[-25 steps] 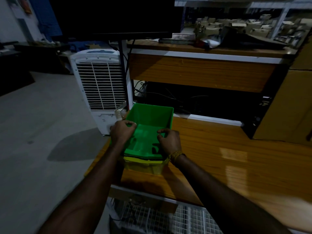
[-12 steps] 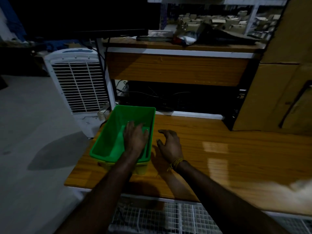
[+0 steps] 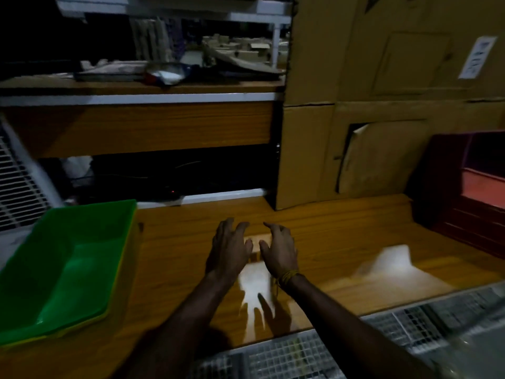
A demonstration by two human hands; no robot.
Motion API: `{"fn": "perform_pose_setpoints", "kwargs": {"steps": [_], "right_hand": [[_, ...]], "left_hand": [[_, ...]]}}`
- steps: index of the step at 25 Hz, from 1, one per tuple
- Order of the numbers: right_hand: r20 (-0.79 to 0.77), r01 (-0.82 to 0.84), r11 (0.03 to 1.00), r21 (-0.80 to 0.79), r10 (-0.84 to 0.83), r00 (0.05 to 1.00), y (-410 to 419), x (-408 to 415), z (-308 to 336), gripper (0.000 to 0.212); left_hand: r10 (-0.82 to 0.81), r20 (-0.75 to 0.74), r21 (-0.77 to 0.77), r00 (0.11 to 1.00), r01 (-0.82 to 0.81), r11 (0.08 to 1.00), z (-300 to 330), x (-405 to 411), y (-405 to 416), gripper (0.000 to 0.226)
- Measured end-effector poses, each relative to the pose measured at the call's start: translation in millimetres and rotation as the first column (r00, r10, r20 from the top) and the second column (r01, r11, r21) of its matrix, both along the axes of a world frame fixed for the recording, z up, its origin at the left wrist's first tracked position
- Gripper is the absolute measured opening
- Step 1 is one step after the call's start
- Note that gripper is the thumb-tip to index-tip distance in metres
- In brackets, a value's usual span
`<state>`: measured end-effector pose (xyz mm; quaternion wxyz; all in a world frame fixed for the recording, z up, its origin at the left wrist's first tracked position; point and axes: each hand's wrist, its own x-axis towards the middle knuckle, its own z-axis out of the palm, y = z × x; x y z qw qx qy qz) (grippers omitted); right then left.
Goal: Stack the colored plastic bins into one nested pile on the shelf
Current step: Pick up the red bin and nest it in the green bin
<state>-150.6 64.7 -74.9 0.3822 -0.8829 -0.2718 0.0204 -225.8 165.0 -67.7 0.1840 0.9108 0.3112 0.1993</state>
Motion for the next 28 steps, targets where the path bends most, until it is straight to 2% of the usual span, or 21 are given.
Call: {"fn": "perform_pose_setpoints", "kwargs": {"steps": [5, 8, 12, 14, 16, 19, 23, 25, 28], "right_hand": [[-0.019, 0.12, 0.993, 0.0, -0.12, 0.993, -100.2, 126.3, -9.4, 0.046], [-0.025, 0.248, 0.969, -0.019, -0.248, 0.968, -174.9, 206.9, -12.9, 0.046], [-0.022, 0.396, 0.918, -0.013, -0.396, 0.918, -278.1, 296.2, -14.3, 0.046], [0.01, 0.456, 0.889, 0.041, -0.457, 0.889, -322.9, 332.7, -7.9, 0.043], [0.074, 0.544, 0.832, 0.114, -0.553, 0.83, -363.6, 364.5, 1.9, 0.04], [0.114, 0.715, 0.682, 0.154, -0.731, 0.672, -419.4, 402.5, 18.6, 0.039], [0.142, 0.829, 0.529, 0.183, -0.848, 0.51, -478.3, 432.7, 28.7, 0.036], [0.132, 0.856, 0.48, 0.193, -0.877, 0.462, -498.2, 442.9, 28.2, 0.034], [0.039, 0.875, 0.454, 0.17, -0.89, 0.454, -511.8, 455.3, 24.5, 0.04]], "left_hand": [[-0.101, -0.046, -0.026, 0.994, 0.099, 0.995, -3.0, 137.5, -95.2, 0.05], [-0.19, -0.088, -0.053, 0.978, 0.186, 0.981, -6.7, 224.3, -160.8, 0.051], [-0.38, -0.08, -0.082, 0.922, 0.374, 0.924, 2.5, 328.8, -255.4, 0.051], [-0.465, -0.069, -0.099, 0.883, 0.458, 0.884, 7.9, 374.2, -296.9, 0.051], [-0.541, -0.05, -0.143, 0.84, 0.53, 0.836, 12.7, 411.2, -331.2, 0.055], [-0.63, 0.015, -0.203, 0.777, 0.619, 0.759, 23.6, 454.7, -375.0, 0.061], [-0.637, 0.089, -0.269, 0.766, 0.634, 0.725, 36.8, 496.6, -409.3, 0.065], [-0.609, 0.092, -0.322, 0.788, 0.602, 0.731, 37.2, 511.8, -418.4, 0.066], [-0.565, 0.106, -0.384, 0.818, 0.558, 0.736, 32.3, 523.9, -422.7, 0.063]]}}
